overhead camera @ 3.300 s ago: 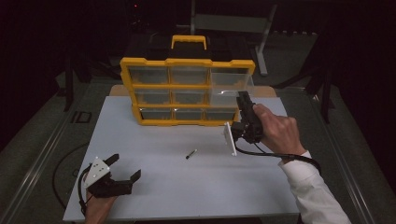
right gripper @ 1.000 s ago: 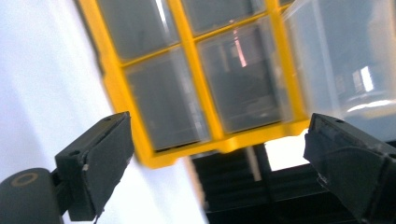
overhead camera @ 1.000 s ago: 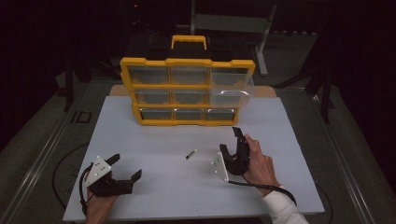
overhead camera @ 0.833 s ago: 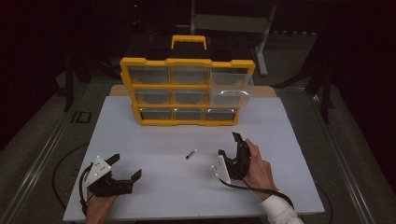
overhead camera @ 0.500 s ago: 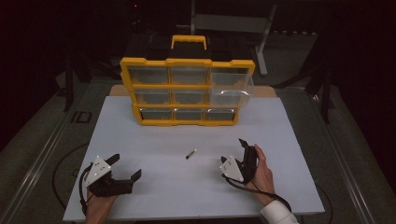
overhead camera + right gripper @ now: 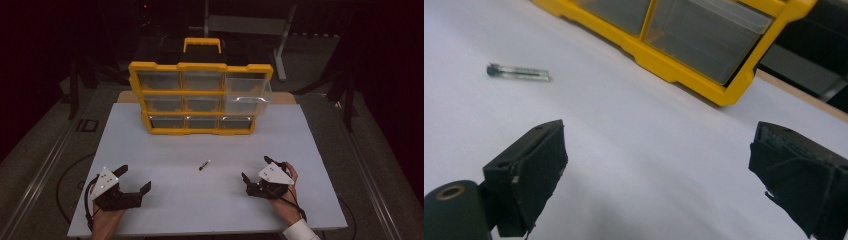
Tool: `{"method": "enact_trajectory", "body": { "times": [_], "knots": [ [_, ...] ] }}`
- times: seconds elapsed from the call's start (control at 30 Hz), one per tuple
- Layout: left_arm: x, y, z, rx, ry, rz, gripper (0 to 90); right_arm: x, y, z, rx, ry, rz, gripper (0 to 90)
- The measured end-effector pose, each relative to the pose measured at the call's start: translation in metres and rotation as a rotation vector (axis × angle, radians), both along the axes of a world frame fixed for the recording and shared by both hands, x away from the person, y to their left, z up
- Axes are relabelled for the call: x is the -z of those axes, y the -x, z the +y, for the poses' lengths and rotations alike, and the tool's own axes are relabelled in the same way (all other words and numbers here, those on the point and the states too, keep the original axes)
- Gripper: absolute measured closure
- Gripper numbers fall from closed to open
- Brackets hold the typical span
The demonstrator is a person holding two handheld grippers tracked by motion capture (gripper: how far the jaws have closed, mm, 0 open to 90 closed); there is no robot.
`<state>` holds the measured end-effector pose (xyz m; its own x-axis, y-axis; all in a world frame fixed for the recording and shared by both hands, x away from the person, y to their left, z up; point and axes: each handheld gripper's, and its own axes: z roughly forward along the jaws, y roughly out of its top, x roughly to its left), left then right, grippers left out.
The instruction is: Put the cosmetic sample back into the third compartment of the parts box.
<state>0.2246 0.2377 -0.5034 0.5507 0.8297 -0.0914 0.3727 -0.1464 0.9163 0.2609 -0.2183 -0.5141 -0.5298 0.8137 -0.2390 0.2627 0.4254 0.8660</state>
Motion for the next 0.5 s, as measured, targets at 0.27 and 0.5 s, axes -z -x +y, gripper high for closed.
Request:
{"method": "enact_trajectory", "body": {
  "times": [0.27,0.5],
  "knots": [
    [0.000,0.000,0.001,0.001,0.001,0.003,0.0,-0.001,0.005,-0.018,0.006,-0.133,0.023,8.1],
    [-0.001,0.000,0.001,0.005,0.001,0.014,0.0,0.003,0.010,-0.034,-0.002,-0.189,0.045,8.1]
  ]
}}
